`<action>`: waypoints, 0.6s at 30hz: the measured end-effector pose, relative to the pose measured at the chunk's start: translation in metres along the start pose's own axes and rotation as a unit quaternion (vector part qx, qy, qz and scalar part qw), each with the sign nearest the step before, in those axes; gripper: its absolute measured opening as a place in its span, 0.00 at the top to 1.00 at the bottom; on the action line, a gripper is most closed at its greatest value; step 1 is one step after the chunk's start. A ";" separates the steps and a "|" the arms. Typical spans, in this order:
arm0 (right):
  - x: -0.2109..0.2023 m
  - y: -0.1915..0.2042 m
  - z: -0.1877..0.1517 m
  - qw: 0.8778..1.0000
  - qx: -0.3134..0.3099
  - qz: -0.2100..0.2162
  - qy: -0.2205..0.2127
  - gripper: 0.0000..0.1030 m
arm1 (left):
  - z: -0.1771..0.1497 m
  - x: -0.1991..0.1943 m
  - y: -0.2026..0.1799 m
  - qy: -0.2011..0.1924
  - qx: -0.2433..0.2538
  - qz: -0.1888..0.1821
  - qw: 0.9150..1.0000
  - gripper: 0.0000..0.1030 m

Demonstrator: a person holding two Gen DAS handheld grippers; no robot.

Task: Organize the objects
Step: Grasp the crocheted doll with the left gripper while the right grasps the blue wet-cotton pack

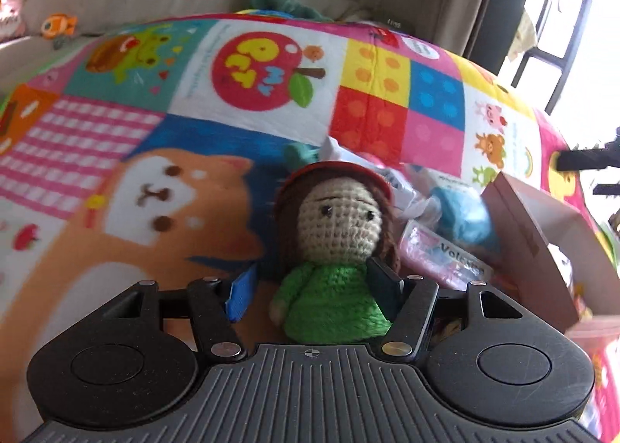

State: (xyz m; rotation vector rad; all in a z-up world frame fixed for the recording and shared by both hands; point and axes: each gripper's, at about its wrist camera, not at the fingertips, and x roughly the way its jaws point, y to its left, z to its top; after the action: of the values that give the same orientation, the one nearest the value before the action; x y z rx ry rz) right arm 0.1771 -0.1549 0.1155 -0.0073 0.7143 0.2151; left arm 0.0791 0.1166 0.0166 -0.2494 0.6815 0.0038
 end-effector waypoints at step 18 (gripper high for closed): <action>0.128 0.073 0.003 0.990 -0.041 -0.017 0.130 0.41 | -0.011 -0.029 0.038 0.026 0.011 -0.054 0.998 0.44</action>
State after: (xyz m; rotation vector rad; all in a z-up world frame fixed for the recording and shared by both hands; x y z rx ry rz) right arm 0.2581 -0.0589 0.0394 -0.1286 0.9641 0.2126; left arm 0.0464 0.1528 0.0175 -0.2655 0.7190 -0.1138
